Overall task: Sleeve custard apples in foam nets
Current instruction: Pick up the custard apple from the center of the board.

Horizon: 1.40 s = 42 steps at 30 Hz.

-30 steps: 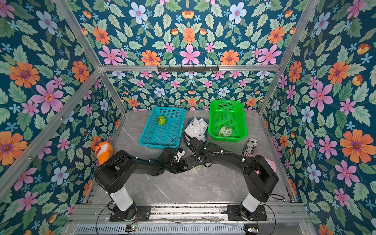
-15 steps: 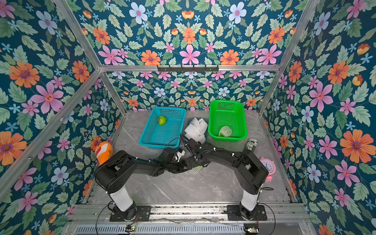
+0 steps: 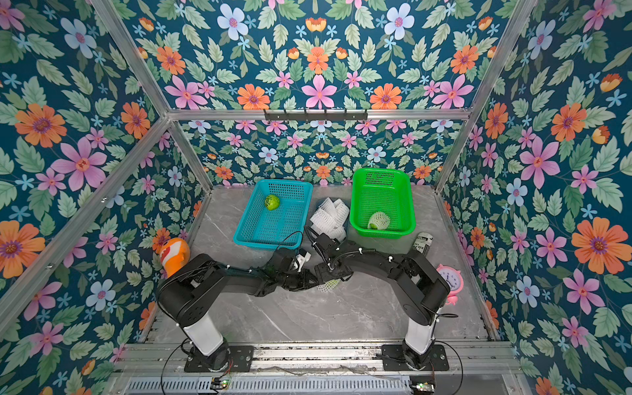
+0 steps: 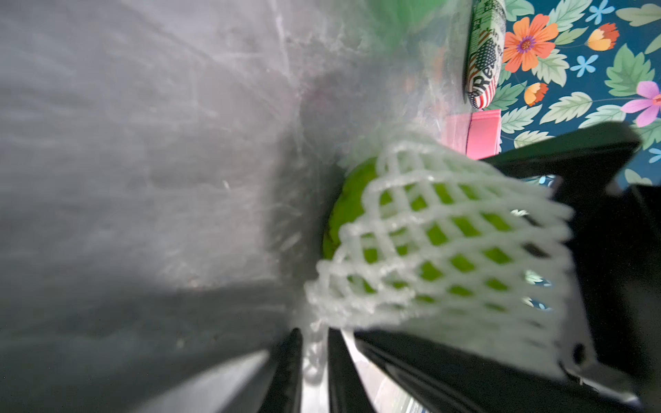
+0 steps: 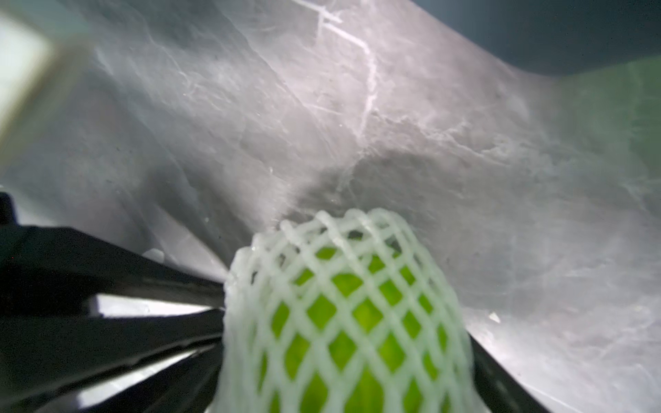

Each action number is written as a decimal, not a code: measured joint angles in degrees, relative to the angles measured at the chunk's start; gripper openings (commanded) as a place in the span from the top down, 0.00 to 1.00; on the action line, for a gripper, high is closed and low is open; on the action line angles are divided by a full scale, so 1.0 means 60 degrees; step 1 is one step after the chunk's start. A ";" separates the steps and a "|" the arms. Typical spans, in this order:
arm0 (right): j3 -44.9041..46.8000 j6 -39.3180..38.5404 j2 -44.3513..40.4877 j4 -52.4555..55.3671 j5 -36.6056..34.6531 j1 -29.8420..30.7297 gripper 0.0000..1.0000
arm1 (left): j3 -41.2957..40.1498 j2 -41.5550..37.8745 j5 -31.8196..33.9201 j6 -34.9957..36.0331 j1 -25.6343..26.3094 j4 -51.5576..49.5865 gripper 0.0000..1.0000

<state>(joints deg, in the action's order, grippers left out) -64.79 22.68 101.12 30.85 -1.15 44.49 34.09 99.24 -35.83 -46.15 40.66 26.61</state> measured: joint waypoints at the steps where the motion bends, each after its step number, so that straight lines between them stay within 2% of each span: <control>1: 0.0120 0.0055 -0.0109 -0.0073 0.0135 -0.0091 0.20 | -0.0011 -0.0069 0.0011 -0.0004 -0.0022 -0.0025 0.68; 4: 0.0357 0.0182 -0.0372 -0.0251 0.0233 -0.0240 0.20 | -0.0073 -0.0331 0.0022 -0.0007 -0.0131 -0.0127 0.61; 9: 0.0765 0.0259 -0.0943 -0.0681 0.0758 -0.0408 0.20 | -0.0138 -0.0954 0.0055 -0.0033 -0.0470 -0.0270 0.61; 17: 0.1534 0.0699 -0.2601 -0.1464 0.1920 -0.1096 0.20 | -0.0200 -0.2062 0.0459 0.0007 -0.1107 -0.0867 0.62; 22: 0.1741 0.0940 -0.3224 -0.1934 0.2681 -0.1432 0.20 | -0.0044 -0.2288 0.0514 0.0117 -0.1304 -0.1206 0.62; 32: 0.2601 0.2208 -0.4983 -0.4022 0.5533 -0.2707 0.20 | -0.0022 -0.2834 0.0667 0.0168 -0.1410 -0.1523 0.62; 42: 0.3122 0.4237 -0.5380 -0.7355 0.8750 -0.3428 0.21 | -0.0033 -0.3413 0.0874 0.0000 -0.1508 -0.1800 0.62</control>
<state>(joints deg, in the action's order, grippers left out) -46.06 48.10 68.84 -13.28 51.35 23.92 33.89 78.76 -30.59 -46.15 31.62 15.81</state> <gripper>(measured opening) 0.797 0.376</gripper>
